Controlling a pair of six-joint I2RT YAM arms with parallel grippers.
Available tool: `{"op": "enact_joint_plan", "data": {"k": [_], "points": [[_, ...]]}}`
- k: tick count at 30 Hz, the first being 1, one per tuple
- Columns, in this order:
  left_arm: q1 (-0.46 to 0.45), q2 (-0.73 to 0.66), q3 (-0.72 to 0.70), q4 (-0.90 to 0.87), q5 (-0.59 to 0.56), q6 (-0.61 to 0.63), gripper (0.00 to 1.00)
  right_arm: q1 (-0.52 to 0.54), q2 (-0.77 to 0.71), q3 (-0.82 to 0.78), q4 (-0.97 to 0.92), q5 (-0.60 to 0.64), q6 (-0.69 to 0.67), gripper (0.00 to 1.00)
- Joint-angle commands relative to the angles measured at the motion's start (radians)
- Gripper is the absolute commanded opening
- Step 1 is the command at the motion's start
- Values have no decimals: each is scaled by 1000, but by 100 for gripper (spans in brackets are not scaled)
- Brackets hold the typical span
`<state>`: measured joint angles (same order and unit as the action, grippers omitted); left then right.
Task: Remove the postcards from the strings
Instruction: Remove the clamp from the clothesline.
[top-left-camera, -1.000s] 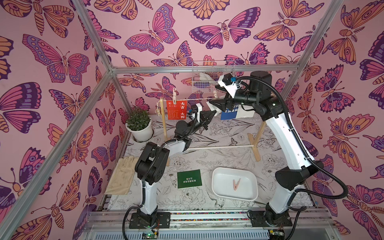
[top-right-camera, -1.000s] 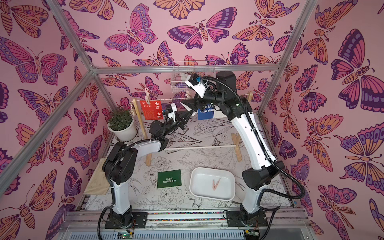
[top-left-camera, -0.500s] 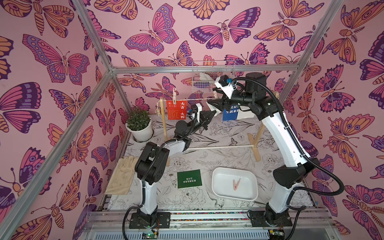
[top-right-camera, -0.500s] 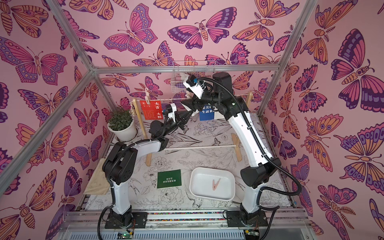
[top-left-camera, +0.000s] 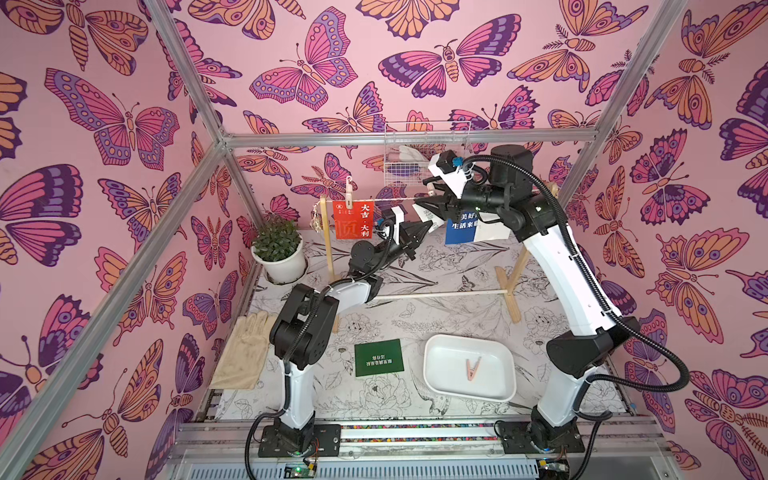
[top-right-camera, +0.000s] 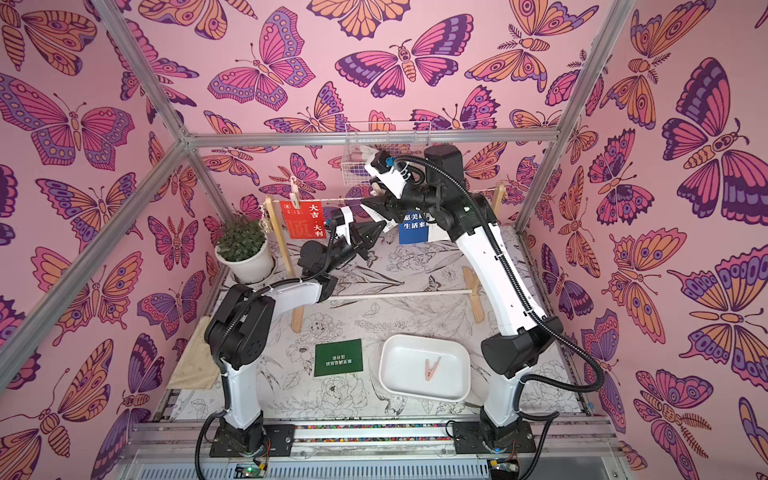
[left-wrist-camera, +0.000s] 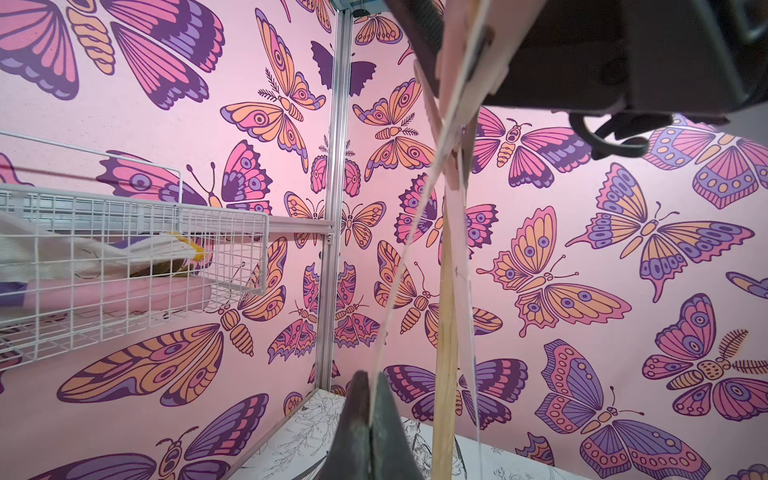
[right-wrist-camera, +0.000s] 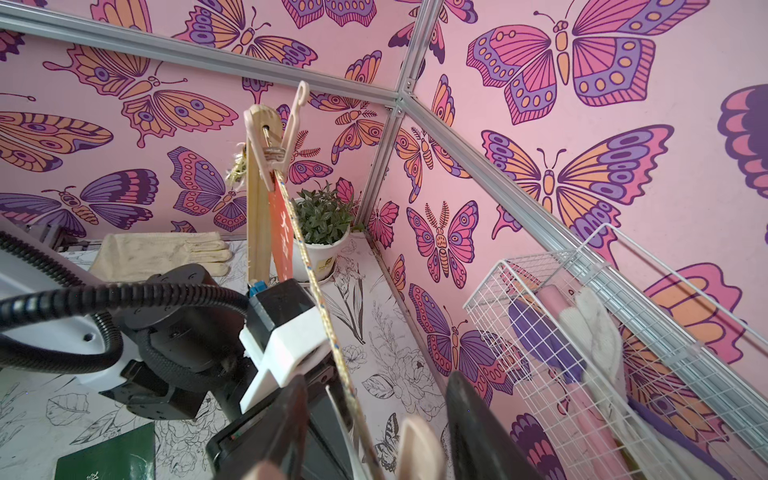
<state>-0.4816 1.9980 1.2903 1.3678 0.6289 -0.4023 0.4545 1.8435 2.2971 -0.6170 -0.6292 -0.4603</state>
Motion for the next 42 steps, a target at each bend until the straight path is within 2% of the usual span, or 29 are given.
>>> {"op": "enact_joint_plan", "data": {"k": [1,4,7,12,17,23,36,42], "points": [[12,-36,0,46,-6,-9,0,9,-36,20,2,-9,5,54],[11,-34,1,46,-6,-10,0,9,-37,19,3,-9,7,50],[11,-37,0,46,-8,-10,0,10,-39,16,9,-9,6,40],[11,-36,1,46,-8,-13,0,10,-44,10,19,-9,10,33],[9,-36,3,45,-6,-17,0,10,-50,1,34,-4,14,20],[5,-43,-20,44,8,-20,0,14,-56,1,59,20,26,20],[1,-108,-207,47,-6,-1,0,23,-96,-66,223,94,75,20],[-9,-175,-298,53,-17,-12,0,47,-133,-92,236,118,71,21]]}}
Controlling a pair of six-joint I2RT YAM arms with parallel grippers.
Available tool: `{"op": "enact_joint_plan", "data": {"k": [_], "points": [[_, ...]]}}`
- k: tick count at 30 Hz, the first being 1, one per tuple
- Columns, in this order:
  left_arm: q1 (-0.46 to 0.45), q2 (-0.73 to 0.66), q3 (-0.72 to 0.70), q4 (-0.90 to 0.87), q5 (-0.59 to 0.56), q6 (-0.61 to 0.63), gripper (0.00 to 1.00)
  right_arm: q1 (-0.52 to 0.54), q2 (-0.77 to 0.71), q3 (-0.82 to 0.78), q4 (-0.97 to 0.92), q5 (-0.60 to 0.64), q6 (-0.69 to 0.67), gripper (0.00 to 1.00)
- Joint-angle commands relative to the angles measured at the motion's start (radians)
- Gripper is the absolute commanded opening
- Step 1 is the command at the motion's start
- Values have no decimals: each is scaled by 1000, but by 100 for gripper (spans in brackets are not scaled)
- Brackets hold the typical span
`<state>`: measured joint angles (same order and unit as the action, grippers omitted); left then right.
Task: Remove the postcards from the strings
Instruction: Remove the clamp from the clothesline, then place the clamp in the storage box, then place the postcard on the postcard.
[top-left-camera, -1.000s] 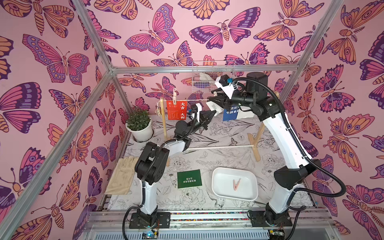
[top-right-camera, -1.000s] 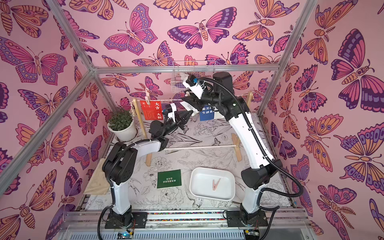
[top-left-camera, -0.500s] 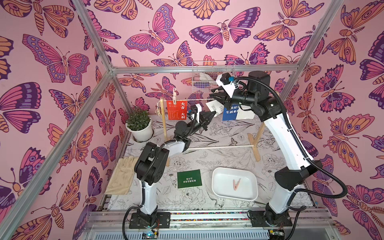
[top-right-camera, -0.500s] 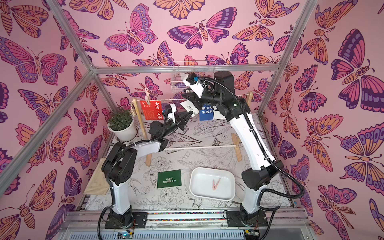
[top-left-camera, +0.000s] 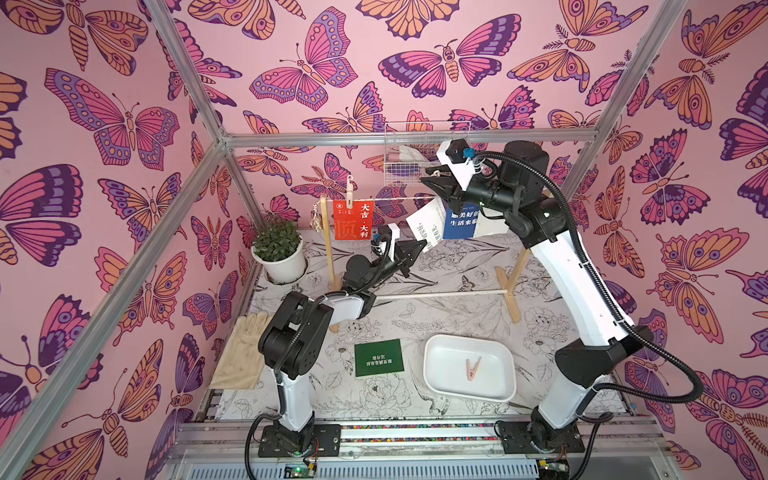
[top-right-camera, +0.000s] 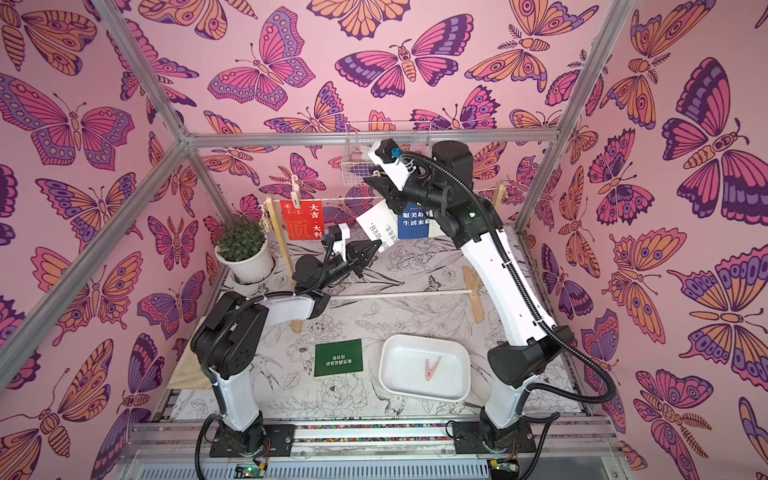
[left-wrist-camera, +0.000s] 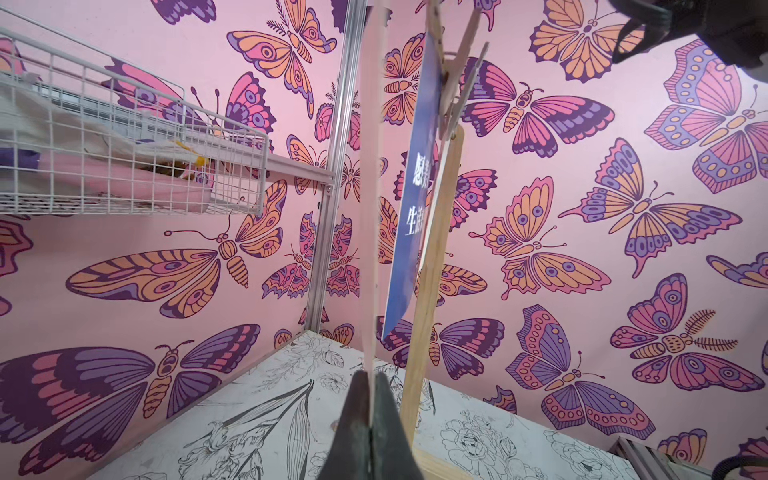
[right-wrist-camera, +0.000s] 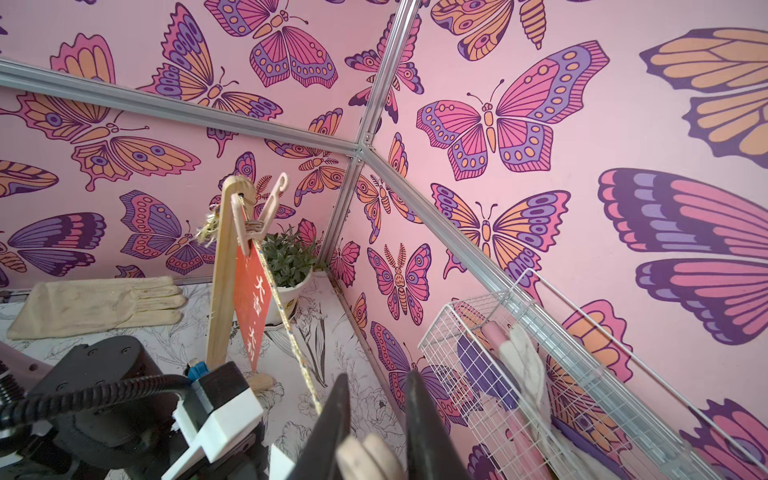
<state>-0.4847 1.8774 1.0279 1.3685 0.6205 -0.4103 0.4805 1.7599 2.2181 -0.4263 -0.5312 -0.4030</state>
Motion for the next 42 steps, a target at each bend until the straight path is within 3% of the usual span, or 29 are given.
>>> {"op": "enact_joint_plan", "data": {"k": [1,5,10,15,17,22,25,28,32,36,42], "points": [[-8,-72,-58,52,-15,-3,0,31,-65,-28,51,28,11,21],[-7,-180,-177,15,-51,24,0,78,-130,-85,46,84,4,22],[-15,-365,-322,-163,-66,41,0,156,-279,-284,116,210,39,23],[-52,-652,-376,-623,-147,61,0,268,-452,-530,159,419,149,22],[-56,-756,-363,-853,-174,5,0,316,-517,-625,132,505,205,22],[-54,-968,-355,-1336,-238,-150,0,417,-630,-822,-76,678,363,24],[-45,-1048,-373,-1516,-265,-207,0,439,-683,-924,-231,725,495,24],[-33,-1056,-401,-1568,-243,-260,0,439,-731,-1014,-350,738,600,26],[-21,-968,-440,-1552,-173,-341,0,440,-775,-1120,-422,782,716,26],[-22,-922,-482,-1521,-126,-389,0,439,-754,-1217,-428,767,809,26],[-23,-959,-557,-1589,-104,-458,0,438,-684,-1294,-392,773,863,26]]}}
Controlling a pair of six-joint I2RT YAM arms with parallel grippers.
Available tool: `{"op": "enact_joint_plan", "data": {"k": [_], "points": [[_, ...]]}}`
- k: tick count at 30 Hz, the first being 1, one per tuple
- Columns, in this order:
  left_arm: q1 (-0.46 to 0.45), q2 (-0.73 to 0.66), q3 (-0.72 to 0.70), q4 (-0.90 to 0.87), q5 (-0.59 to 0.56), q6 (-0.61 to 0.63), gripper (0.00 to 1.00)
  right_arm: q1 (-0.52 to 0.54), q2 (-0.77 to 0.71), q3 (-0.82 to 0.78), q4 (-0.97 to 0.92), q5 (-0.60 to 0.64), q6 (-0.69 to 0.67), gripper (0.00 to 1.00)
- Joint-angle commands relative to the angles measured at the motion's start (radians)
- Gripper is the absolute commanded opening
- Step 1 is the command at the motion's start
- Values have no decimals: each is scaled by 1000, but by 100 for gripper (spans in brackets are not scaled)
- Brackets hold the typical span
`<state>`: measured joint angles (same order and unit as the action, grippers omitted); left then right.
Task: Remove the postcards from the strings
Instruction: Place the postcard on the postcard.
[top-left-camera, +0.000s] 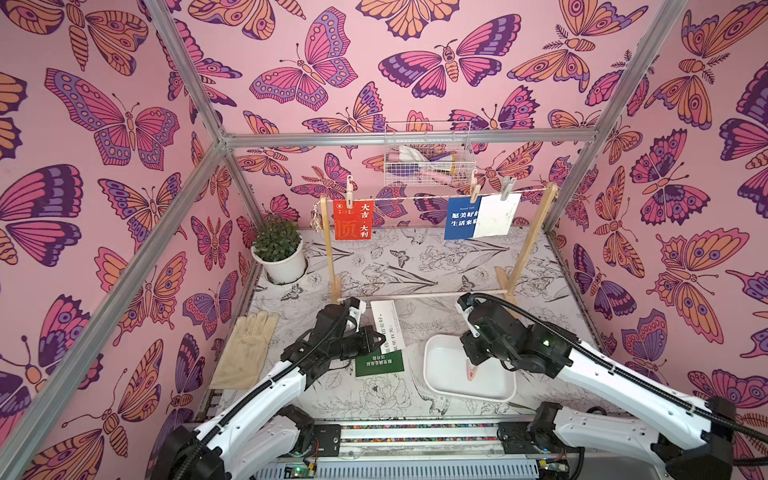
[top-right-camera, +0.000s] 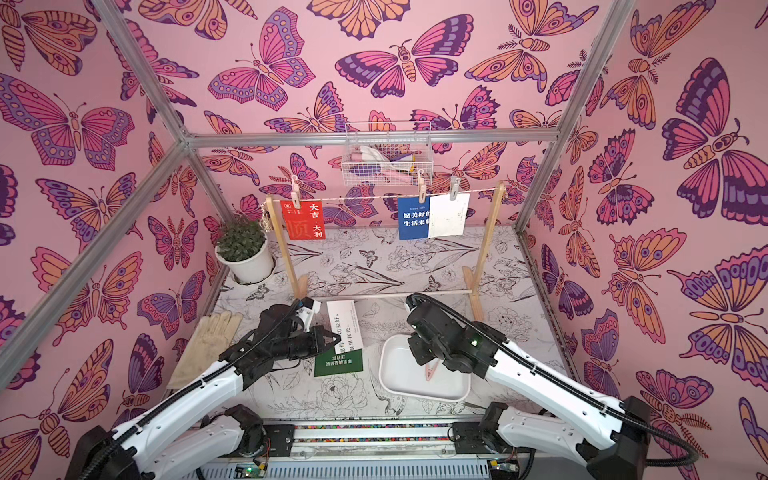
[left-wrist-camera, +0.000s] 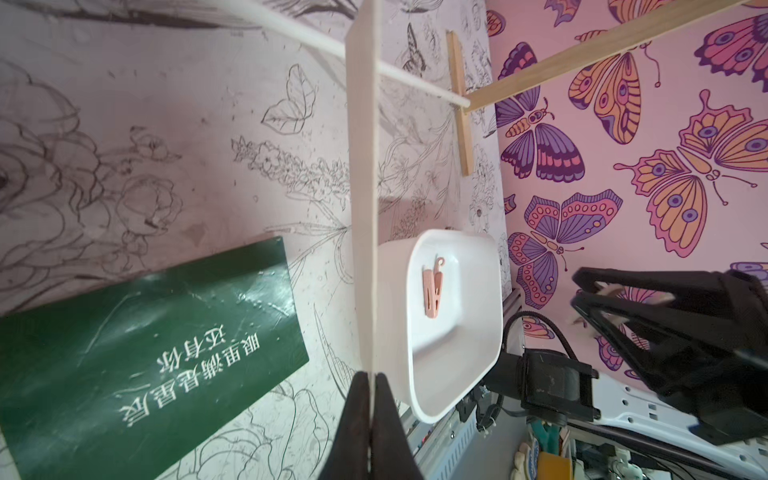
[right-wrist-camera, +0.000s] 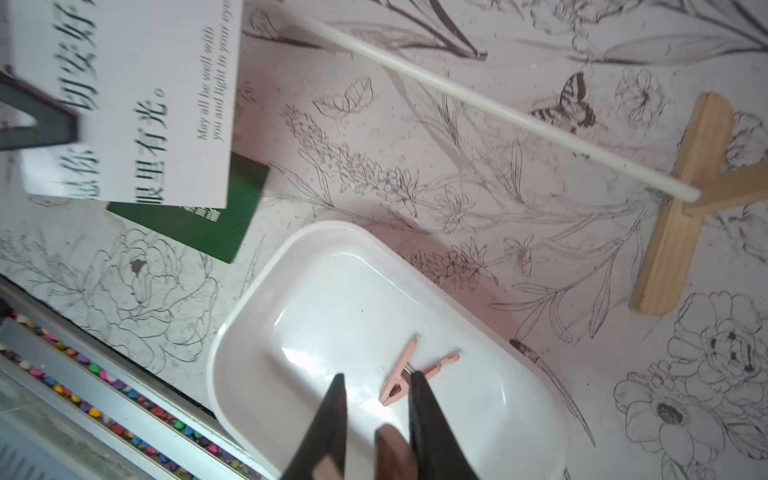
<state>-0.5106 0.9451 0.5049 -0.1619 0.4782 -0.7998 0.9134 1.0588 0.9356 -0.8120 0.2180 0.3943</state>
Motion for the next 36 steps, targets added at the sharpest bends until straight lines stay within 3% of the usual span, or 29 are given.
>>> {"op": "enact_joint_plan", "data": {"k": [1,8,13,17,21,22,24,27,30,33,36], "points": [[3,-36,-45,-80,37,-84,0,6,28,-18,-2,22,69,26],[2,-111,-143,-145,32,-185,0,6,90,-110,77,-58,120,26],[3,-93,-126,-158,-13,-160,46,6,110,-158,130,-62,132,42],[1,-90,-108,-174,-30,-136,64,6,123,-158,128,-39,121,59],[2,-119,-75,-218,-51,-108,75,6,111,-126,84,6,95,63],[2,-137,-59,-244,-64,-94,84,5,102,-108,69,11,81,65],[1,-174,-19,-295,-93,-51,90,6,71,-63,34,33,58,66],[2,-231,78,-338,-130,67,95,7,-2,37,14,-1,-21,67],[1,-234,190,-273,-97,291,94,2,-98,133,103,-89,-122,70],[-11,-162,299,-157,23,550,93,-51,-129,283,179,-219,-227,73],[-41,-57,399,-69,46,762,93,-130,-66,486,177,-323,-308,73]]}}
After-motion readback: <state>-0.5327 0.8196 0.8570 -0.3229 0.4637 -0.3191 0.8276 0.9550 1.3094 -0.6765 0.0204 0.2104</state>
